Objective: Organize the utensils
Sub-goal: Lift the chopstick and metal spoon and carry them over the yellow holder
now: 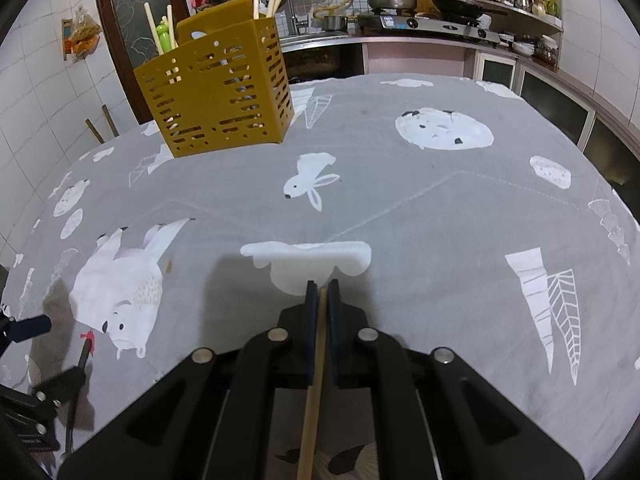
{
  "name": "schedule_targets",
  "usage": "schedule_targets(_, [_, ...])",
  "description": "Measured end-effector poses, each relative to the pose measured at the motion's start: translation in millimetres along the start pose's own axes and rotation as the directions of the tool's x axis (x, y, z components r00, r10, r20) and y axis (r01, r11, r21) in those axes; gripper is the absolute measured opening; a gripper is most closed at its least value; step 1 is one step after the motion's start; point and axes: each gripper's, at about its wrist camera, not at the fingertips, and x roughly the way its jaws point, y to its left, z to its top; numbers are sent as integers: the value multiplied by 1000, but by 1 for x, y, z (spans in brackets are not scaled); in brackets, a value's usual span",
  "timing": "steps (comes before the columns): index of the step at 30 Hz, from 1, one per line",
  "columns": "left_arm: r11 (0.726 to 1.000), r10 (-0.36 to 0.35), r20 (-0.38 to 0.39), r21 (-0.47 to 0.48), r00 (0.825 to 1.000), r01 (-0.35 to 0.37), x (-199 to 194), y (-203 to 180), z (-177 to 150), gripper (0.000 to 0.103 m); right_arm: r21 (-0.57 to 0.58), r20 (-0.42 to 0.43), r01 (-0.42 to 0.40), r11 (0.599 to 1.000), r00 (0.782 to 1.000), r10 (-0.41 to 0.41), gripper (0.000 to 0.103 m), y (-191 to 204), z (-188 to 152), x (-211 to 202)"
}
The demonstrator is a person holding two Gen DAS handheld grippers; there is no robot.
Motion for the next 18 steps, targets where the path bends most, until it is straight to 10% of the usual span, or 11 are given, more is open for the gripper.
schedule_targets(5, [999,-54,-25,-4,998,54,4,-2,-5,42,-29,25,24,999,999,-23,6,4,7,-5])
schedule_targets(18, [994,-94,-54,-54,994,91,15,4,16,11,-87,64,61,994,996,-56,5,14,30,-11])
